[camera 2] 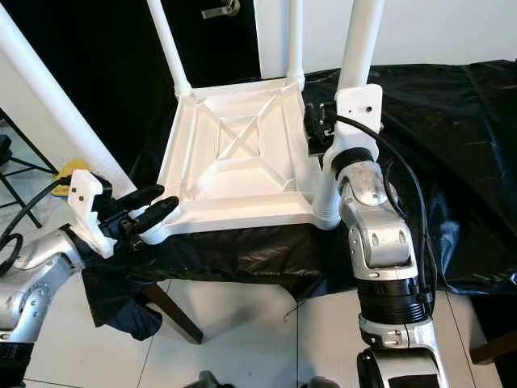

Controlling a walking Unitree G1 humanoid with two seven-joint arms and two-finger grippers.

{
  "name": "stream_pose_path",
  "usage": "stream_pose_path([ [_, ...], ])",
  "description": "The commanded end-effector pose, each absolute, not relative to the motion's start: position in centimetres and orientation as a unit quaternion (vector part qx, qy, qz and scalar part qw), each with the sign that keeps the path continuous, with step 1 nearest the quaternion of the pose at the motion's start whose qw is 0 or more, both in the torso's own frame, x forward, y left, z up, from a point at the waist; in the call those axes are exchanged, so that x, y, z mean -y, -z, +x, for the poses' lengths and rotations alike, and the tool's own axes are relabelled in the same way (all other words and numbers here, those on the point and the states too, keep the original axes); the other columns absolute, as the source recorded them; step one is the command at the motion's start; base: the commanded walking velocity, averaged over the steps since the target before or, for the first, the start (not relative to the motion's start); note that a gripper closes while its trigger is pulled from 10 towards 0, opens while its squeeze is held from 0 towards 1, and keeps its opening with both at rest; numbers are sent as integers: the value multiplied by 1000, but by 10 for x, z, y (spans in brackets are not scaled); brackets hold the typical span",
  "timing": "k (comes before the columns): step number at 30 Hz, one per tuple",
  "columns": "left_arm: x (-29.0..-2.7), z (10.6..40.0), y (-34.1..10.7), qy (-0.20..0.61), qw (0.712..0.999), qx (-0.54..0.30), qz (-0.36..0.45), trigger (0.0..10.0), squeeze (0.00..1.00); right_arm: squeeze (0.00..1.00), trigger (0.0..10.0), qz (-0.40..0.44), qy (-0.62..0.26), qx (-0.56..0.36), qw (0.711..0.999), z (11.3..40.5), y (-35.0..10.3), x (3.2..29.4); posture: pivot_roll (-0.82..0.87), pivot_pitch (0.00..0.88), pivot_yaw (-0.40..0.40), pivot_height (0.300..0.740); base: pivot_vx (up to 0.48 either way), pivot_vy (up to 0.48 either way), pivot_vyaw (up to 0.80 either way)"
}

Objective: Building children table

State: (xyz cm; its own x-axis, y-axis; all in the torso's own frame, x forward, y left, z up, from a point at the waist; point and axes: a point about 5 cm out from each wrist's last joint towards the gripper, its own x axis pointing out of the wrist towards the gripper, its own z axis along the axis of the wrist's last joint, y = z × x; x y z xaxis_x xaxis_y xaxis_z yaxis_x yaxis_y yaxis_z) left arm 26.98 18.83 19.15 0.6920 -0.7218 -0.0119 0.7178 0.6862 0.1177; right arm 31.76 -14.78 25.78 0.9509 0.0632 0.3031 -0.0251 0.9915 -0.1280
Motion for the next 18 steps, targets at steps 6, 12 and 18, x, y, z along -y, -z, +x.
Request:
stream_pose_path([
  [6,-206,274,-198,393,917,18,69,10000,0,0,10000,-59,-29,157,985,319,-263,145,-80,14,73,740,0,0,0],
  [12,-222,278,-201,365,928,19,66,10000,0,0,10000,-51,-28,153,987,319,-262,146,-79,17,71,740,0,0,0],
  [18,-249,281,-201,326,942,11,80,10000,0,0,10000,-9,-27,140,990,320,-260,147,-76,28,71,740,0,0,0],
])
